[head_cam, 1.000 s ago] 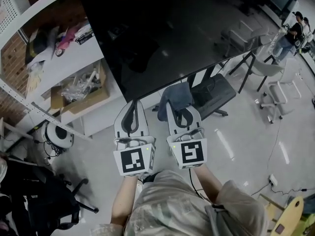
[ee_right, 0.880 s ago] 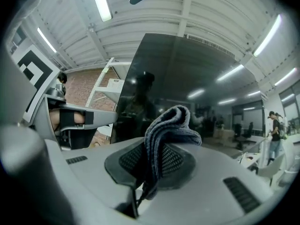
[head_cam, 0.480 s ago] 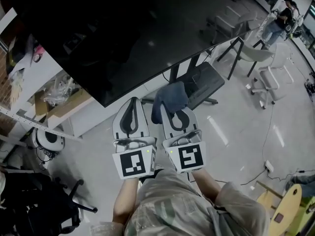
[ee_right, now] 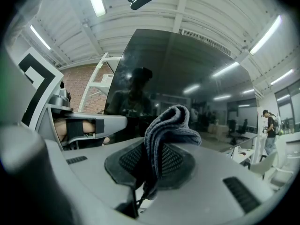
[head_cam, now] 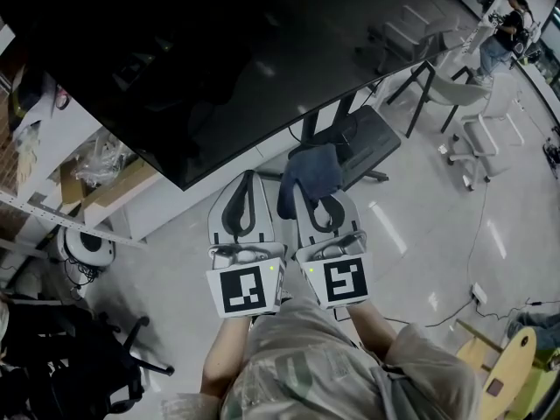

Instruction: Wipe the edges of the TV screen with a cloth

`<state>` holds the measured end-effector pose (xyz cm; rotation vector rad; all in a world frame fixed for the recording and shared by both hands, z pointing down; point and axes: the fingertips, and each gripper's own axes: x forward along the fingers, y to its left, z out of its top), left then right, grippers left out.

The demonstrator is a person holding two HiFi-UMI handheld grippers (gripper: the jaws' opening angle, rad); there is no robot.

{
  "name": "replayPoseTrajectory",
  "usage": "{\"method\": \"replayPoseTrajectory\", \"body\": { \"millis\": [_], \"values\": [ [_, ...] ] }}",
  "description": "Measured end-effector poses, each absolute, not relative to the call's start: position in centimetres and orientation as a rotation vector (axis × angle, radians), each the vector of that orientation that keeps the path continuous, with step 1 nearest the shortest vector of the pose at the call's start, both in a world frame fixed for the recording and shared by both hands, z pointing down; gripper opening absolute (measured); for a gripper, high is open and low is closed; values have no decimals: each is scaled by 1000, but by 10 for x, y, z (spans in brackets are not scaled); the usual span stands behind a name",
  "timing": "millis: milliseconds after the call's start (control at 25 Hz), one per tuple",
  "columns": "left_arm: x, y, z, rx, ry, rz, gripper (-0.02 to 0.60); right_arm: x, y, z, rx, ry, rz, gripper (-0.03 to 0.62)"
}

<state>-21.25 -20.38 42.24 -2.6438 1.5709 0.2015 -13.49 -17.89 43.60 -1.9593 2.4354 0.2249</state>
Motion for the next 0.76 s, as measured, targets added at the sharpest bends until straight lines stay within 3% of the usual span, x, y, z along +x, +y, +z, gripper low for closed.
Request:
{"method": "replayPoseTrajectory", "body": {
  "millis": [760],
  "values": [
    [-216,-208,416,-2631,1586,232,15,-127,-183,441,-2027,2420,264,49]
  ]
}}
